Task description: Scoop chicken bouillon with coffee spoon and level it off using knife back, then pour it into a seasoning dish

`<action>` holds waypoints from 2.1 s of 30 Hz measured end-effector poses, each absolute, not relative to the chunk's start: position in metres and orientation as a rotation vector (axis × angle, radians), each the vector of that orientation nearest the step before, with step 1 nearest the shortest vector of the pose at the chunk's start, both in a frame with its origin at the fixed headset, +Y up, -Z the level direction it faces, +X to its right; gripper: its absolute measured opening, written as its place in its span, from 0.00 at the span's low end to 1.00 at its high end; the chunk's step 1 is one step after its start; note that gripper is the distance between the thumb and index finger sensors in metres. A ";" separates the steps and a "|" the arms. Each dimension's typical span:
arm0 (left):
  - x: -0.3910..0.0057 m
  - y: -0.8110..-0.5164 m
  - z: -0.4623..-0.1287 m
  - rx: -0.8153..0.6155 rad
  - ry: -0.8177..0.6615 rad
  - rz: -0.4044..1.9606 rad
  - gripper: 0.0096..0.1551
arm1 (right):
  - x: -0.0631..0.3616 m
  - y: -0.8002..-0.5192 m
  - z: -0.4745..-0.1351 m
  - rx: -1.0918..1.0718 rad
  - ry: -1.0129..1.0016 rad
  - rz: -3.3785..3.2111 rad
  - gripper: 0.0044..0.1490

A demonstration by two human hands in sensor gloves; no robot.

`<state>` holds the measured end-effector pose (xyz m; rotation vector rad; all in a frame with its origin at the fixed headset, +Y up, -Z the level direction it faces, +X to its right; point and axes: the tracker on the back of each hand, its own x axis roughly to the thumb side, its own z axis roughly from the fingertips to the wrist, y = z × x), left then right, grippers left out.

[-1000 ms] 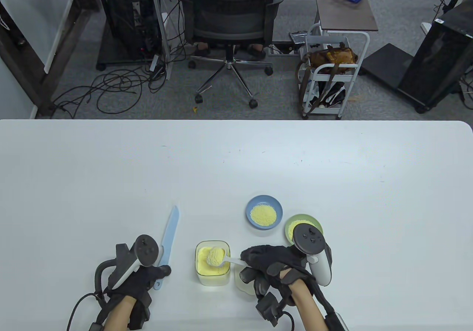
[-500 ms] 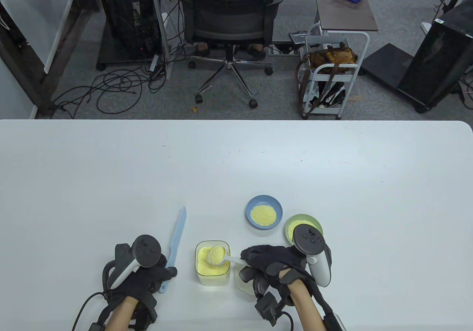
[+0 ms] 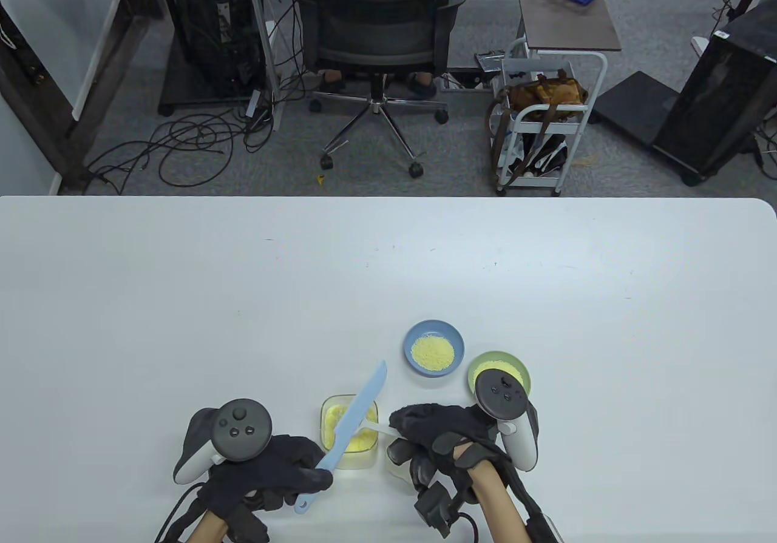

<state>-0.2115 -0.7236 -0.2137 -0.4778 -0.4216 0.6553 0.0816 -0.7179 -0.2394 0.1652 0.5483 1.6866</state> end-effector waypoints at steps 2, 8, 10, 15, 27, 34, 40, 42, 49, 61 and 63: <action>-0.212 -0.724 -0.215 -0.478 -0.412 0.633 0.25 | 0.081 -0.717 -0.238 0.169 0.544 1.705 0.26; -0.221 -0.725 -0.219 -0.497 -0.374 0.641 0.25 | 0.085 -0.711 -0.234 0.178 0.517 1.705 0.26; -0.223 -0.726 -0.220 -0.505 -0.370 0.660 0.25 | 0.087 -0.710 -0.234 0.176 0.506 1.699 0.26; -0.226 -0.725 -0.221 -0.500 -0.353 0.669 0.25 | 0.092 -0.709 -0.232 0.167 0.493 1.686 0.26; -0.248 -0.726 -0.228 -0.407 -0.209 0.696 0.25 | 0.096 -0.710 -0.232 0.169 0.468 1.649 0.26; -0.277 -0.750 -0.240 -0.378 0.114 0.516 0.26 | 0.097 -0.712 -0.231 0.167 0.467 1.632 0.26; -0.277 -0.767 -0.245 -0.426 0.193 0.391 0.25 | 0.100 -0.712 -0.229 0.172 0.460 1.612 0.26; -0.278 -0.771 -0.247 -0.439 0.205 0.354 0.25 | 0.099 -0.710 -0.228 0.188 0.463 1.608 0.26; -0.271 -0.766 -0.244 -0.343 0.213 0.138 0.29 | 0.098 -0.709 -0.227 0.199 0.460 1.616 0.26; -0.262 -0.737 -0.228 -0.064 0.094 0.265 0.39 | 0.107 -0.712 -0.226 0.173 0.427 1.587 0.26; -0.260 -0.734 -0.223 0.006 0.071 0.319 0.46 | 0.111 -0.712 -0.225 0.164 0.415 1.570 0.26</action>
